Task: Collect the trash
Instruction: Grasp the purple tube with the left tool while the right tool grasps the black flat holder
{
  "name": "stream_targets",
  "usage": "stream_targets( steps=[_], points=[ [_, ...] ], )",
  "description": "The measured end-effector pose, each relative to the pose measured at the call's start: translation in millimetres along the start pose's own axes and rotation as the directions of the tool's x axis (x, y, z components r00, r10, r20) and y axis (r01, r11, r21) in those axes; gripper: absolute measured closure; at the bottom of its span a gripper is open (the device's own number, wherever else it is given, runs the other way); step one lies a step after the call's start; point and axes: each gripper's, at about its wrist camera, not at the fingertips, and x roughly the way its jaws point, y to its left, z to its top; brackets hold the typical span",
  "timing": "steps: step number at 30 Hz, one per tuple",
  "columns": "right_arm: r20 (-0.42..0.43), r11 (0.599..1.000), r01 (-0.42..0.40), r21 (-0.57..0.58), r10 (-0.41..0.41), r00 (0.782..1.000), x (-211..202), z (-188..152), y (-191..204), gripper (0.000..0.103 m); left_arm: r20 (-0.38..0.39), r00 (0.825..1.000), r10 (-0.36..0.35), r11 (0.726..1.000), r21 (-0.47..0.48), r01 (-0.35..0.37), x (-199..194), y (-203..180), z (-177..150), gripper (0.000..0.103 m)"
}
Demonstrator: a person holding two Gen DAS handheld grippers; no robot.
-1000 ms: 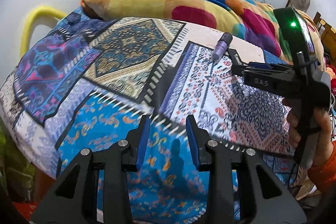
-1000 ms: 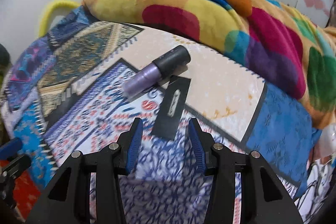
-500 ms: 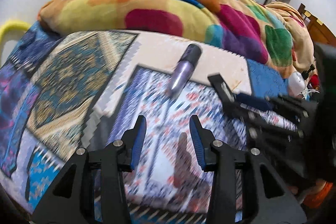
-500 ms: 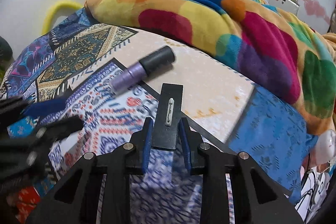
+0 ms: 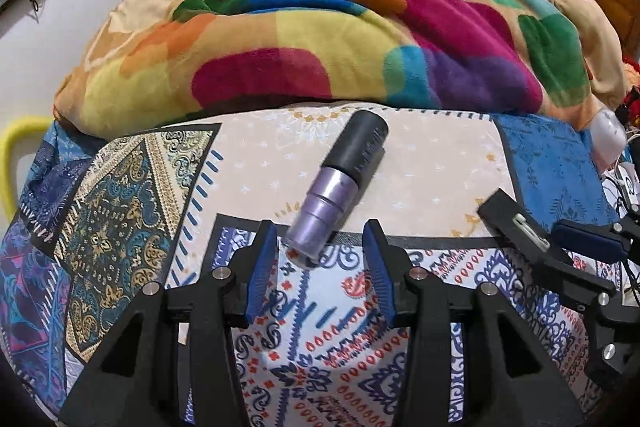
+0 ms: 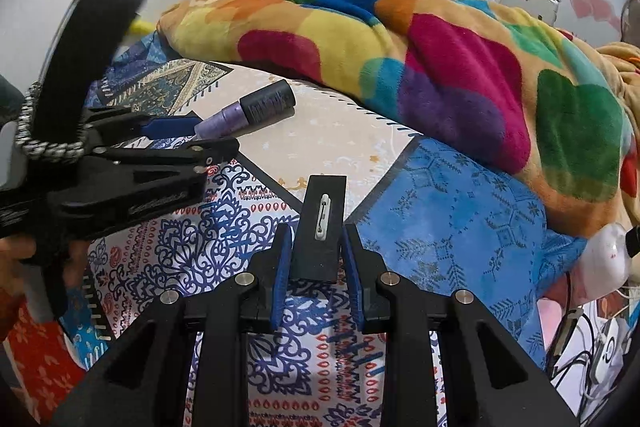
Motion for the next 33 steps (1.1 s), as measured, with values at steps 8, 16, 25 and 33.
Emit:
stream_targets(
  steps=[8, 16, 25, 33],
  points=[
    [0.012, 1.000, -0.020, 0.010, 0.020, 1.000, 0.5, -2.4, -7.7, 0.080, 0.061, 0.996, -0.063, 0.996, -0.053, 0.066, -3.2, 8.7, 13.5, 0.041],
    [-0.003, 1.000, -0.019, 0.021, 0.019, 1.000, 3.6, -6.1, -9.2, 0.080, 0.034, 0.997, -0.062, 0.998, 0.019, 0.062, 1.9, -8.9, 4.7, 0.081],
    [-0.027, 0.999, -0.030, 0.025, 0.031, 0.999, -7.6, -22.8, -4.9, 0.080, -0.015, 0.997, -0.070, 0.998, 0.002, 0.070, -47.0, -9.5, -63.3, 0.081],
    [-0.048, 0.998, -0.053, 0.033, 0.055, 0.997, -28.1, -42.3, 2.4, 0.080, -0.066, 0.992, -0.111, 0.994, 0.006, 0.112, -88.4, -42.3, -121.4, 0.077]
  ],
)
